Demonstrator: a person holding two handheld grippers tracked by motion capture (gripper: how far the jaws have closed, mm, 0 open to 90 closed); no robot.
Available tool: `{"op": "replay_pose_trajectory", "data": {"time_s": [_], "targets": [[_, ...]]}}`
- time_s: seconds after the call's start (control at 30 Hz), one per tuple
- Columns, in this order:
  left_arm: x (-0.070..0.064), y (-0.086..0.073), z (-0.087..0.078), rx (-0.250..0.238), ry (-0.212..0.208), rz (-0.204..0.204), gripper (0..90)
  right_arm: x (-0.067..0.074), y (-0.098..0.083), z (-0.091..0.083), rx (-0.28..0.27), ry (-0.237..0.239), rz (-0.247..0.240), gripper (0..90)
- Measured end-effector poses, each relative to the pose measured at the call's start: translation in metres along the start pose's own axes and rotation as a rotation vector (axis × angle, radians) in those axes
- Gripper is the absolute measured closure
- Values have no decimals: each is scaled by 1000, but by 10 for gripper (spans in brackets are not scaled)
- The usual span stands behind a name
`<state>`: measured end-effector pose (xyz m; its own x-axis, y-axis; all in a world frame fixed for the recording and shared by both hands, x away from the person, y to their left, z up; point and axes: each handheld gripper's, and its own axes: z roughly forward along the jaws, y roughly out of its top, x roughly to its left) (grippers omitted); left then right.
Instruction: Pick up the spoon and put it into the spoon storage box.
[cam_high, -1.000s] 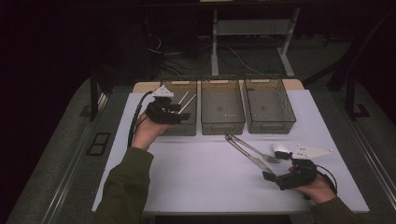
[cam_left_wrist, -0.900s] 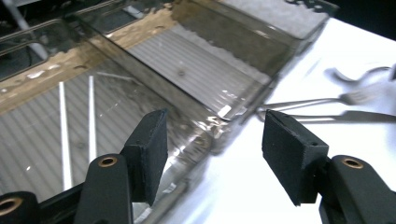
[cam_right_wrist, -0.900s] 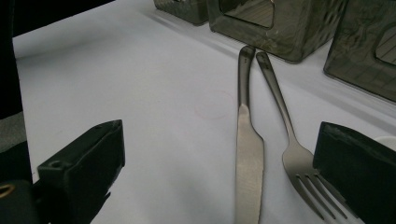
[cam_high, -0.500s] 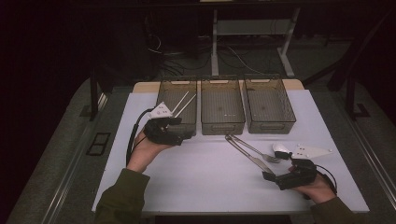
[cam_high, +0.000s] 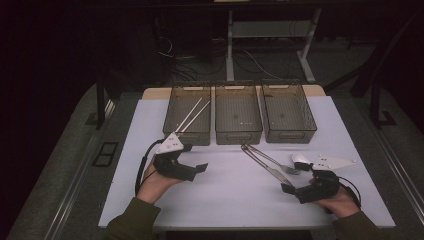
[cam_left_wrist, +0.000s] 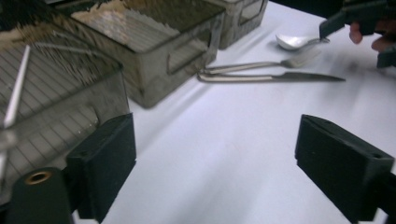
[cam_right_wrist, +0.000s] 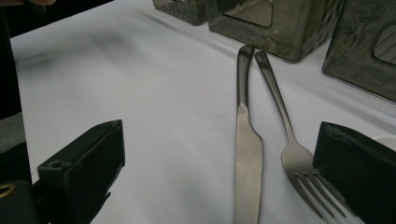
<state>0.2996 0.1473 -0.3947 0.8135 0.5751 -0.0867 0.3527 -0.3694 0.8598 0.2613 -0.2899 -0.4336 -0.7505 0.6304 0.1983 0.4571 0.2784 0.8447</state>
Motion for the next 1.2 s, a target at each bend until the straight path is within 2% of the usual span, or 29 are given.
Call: {"op": "replay_pose_trajectory", "data": {"time_s": [0.1, 0.3, 0.5, 0.73, 0.93, 1.03, 1.2], "targets": [[-5, -10, -3, 1, 7, 5, 60, 0, 0, 0, -1, 0, -1, 23], [-11, -27, -6, -11, 3, -12, 1, 0, 0, 0, -1, 0, -2, 23], [-18, -37, -6, -12, -11, -2, 0, 0, 0, -1, 1, 0, -1, 23], [-22, -37, -4, 0, -27, 10, 0, 1, 7, -8, 40, 10, -4, 23], [-22, -39, -3, 13, -35, 18, 0, -7, 15, -14, 81, -40, -12, 71], [-21, -40, -3, 14, -40, 14, 0, -14, 17, -17, 100, -40, -1, 149], [-22, -40, -2, 12, -44, 15, 0, -25, 22, -21, 114, -69, 16, 152]]}}
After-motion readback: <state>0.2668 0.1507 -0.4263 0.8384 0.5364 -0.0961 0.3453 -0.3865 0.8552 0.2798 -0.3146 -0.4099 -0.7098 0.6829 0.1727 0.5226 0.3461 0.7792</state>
